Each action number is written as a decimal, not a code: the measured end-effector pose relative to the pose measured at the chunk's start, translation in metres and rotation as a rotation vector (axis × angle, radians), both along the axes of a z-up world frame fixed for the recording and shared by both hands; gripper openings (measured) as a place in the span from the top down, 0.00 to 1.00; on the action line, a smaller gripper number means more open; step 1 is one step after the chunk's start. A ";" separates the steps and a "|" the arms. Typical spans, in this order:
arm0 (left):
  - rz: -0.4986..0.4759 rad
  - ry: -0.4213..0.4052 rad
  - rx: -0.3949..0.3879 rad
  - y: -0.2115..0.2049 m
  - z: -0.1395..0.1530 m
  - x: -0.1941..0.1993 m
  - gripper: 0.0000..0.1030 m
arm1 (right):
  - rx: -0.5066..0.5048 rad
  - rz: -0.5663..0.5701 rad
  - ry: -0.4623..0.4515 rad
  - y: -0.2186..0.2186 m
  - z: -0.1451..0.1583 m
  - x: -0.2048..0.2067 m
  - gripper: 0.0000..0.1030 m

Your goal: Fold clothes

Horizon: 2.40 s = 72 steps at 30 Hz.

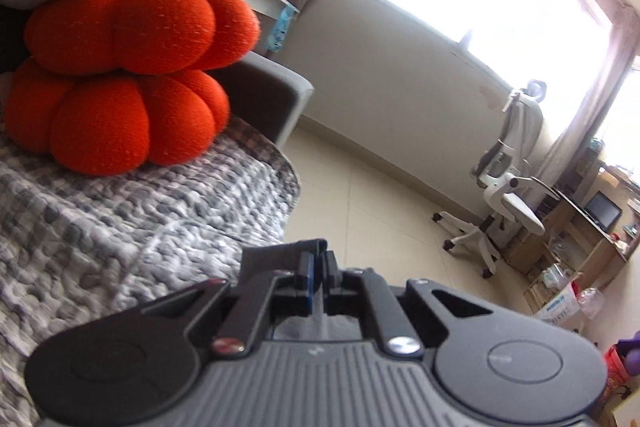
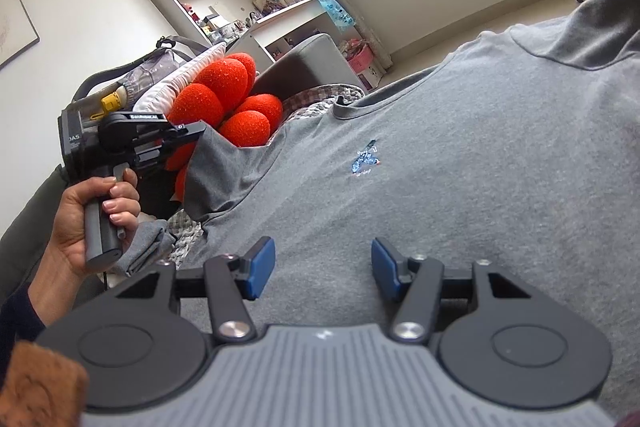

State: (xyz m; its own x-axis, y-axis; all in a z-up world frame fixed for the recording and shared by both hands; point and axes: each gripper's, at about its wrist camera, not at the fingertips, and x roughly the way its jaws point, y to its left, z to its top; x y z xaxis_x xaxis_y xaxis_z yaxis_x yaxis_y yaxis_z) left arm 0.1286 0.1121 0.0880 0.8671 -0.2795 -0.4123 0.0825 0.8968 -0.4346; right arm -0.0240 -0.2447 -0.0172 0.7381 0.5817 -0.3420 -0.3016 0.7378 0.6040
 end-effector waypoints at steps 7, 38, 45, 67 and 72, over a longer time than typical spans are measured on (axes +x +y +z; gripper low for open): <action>-0.193 0.018 0.013 -0.034 -0.013 -0.022 0.87 | -0.007 -0.009 -0.004 -0.002 -0.001 -0.002 0.44; -0.145 0.036 0.090 0.061 -0.103 -0.069 0.57 | -0.226 0.119 0.064 0.072 0.067 0.081 0.43; -0.139 0.031 0.123 0.058 -0.106 -0.070 0.61 | -0.273 0.144 0.163 0.123 0.048 0.161 0.43; -0.233 -0.026 0.076 0.057 -0.097 -0.083 0.52 | -0.533 -0.020 -0.060 0.149 0.081 0.170 0.96; -0.343 -0.057 0.035 0.046 -0.087 -0.096 0.46 | -0.559 -0.058 -0.073 0.133 0.091 0.178 0.96</action>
